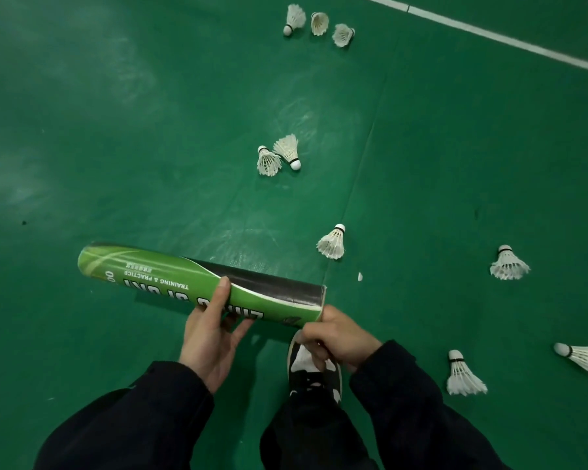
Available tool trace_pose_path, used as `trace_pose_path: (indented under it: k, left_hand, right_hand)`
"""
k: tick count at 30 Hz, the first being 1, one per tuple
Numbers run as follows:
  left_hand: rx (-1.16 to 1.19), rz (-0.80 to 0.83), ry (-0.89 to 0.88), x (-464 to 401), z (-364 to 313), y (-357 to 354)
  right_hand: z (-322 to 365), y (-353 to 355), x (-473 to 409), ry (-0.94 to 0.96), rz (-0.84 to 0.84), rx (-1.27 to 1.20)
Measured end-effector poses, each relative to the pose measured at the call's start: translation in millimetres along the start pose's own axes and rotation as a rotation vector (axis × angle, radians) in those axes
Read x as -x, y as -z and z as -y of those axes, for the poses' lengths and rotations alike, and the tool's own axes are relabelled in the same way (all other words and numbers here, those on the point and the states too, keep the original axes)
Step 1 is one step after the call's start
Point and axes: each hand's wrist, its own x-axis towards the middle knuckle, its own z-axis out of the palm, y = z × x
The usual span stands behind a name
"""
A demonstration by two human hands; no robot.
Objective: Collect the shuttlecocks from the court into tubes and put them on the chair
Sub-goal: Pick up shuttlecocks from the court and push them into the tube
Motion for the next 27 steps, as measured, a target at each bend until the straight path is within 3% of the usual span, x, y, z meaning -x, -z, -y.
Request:
trace_pose_path:
  k: [2,3,5,7,8,10,12,14,16,18,21,23,25,27]
  left_hand:
    - [0.002,0.002,-0.034,1,-2,0]
    - [0.016,-0.010,-0.047,-1,-4,1]
    - [0.068,-0.072,-0.057,-6,-9,7]
    - [0.113,-0.115,-0.056,-11,-12,15]
    - [0.118,-0.120,-0.048,-12,-13,18]
    - [0.102,-0.096,-0.034,-13,-12,23]
    - [0.102,-0.071,-0.042,-10,-11,22]
    - [0.120,-0.071,-0.050,-10,-14,23]
    - [0.151,-0.113,-0.030,-13,-17,27]
    - [0.176,-0.145,0.000,-15,-18,30]
    - [0.147,-0.110,0.055,-12,-10,21]
    - [0.105,-0.066,0.085,-8,-5,11]
    - [0.085,-0.040,0.099,-5,0,0]
    - [0.063,-0.014,0.109,-3,5,-10]
  right_hand:
    - [2,6,-2,0.030,0.030,-0.172]
    - [2,12,-6,0.054,-0.045,-0.272]
    - [2,29,-24,0.159,-0.366,-0.304]
    - [2,57,-54,0.221,-0.774,0.028]
    - [1,74,-71,0.187,-0.888,0.288]
    - [-10,104,-102,0.052,-0.841,0.733]
    - [-18,123,-122,-0.011,-0.801,0.912]
    - [-16,127,-125,0.033,-0.912,0.774]
    - [1,110,-106,0.155,-0.931,0.335]
    - [14,78,-73,0.226,-0.741,0.028]
    - [17,29,-34,0.107,-0.457,0.145]
    - [8,13,-28,0.058,-0.539,0.237]
    - [-1,9,-24,0.072,-0.792,0.287]
    - [-14,11,-11,0.135,-0.996,0.153]
